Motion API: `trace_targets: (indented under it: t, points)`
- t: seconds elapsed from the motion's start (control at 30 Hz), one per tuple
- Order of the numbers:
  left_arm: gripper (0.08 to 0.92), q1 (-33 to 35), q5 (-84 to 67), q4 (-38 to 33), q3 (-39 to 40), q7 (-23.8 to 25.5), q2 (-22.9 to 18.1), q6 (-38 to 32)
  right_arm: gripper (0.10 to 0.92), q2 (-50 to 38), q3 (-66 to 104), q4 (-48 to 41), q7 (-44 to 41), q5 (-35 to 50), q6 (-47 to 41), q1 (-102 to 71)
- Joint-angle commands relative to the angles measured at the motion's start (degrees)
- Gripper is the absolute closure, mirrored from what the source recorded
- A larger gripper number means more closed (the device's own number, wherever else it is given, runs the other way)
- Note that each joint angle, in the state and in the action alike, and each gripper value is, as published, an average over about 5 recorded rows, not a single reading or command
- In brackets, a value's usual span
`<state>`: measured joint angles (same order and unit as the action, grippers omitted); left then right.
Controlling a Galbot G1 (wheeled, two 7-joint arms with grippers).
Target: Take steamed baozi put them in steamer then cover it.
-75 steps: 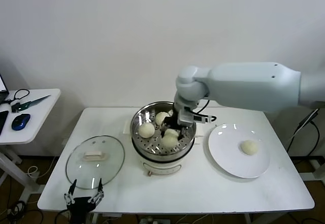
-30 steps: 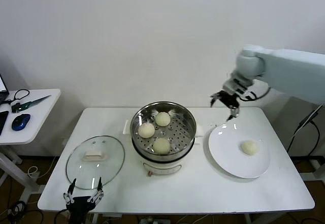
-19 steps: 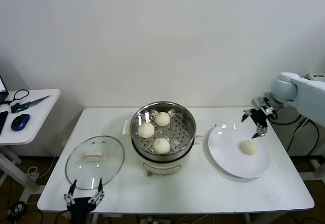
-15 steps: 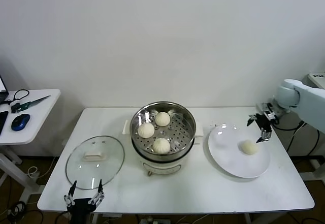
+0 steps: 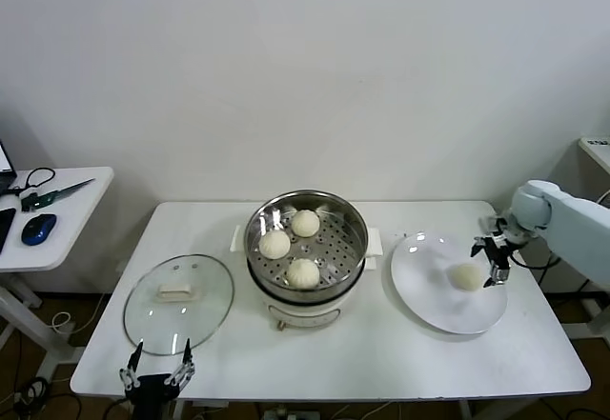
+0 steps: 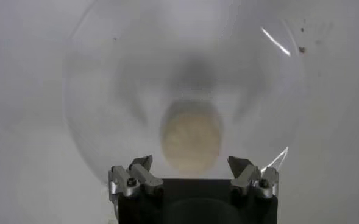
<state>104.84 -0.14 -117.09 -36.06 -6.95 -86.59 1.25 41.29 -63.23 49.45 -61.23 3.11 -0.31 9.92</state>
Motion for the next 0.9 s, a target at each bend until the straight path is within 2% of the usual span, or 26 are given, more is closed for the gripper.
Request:
trace_targets:
  t: [0.03, 0.17, 0.4, 0.53, 0.63, 0.73, 0.9]
  points:
    - [0.177, 0.0, 0.0, 0.0, 0.0, 0.0, 0.0, 0.0, 0.203, 3.1, 6.3, -5.0, 0.8, -2.6, -0.4, -6.0]
    - [0.177, 0.0, 0.0, 0.1, 0.0, 0.0, 0.0, 0.0, 0.213, 3.4, 7.0, -5.2, 1.3, -2.5, -0.4, -6.0]
    - [0.177, 0.1, 0.1, 0.0, 0.1, 0.0, 0.1, 0.0, 0.298, 2.9, 6.2, -4.0, 1.1, -1.0, -1.2, -4.8]
    - [0.177, 0.2, 0.3, -0.2, 0.2, 0.0, 0.1, 0.0, 0.318, 1.3, 2.8, -1.3, 0.5, 2.5, -1.9, -0.8]
    - [0.177, 0.3, 0.6, -0.3, 0.4, 0.0, 0.1, 0.0, 0.328, -0.2, -3.9, 2.2, 0.3, 7.8, -3.1, 7.1]
    - [0.177, 0.5, 0.7, -0.5, 0.4, 0.0, 0.1, -0.1, 0.329, -1.0, -14.9, 7.6, 0.4, 16.6, -5.3, 20.0]
    - [0.177, 0.5, 0.9, -0.7, 0.8, 0.1, 0.3, -0.1, 0.330, 1.1, -33.3, 21.2, 1.8, 32.4, -10.9, 43.3]
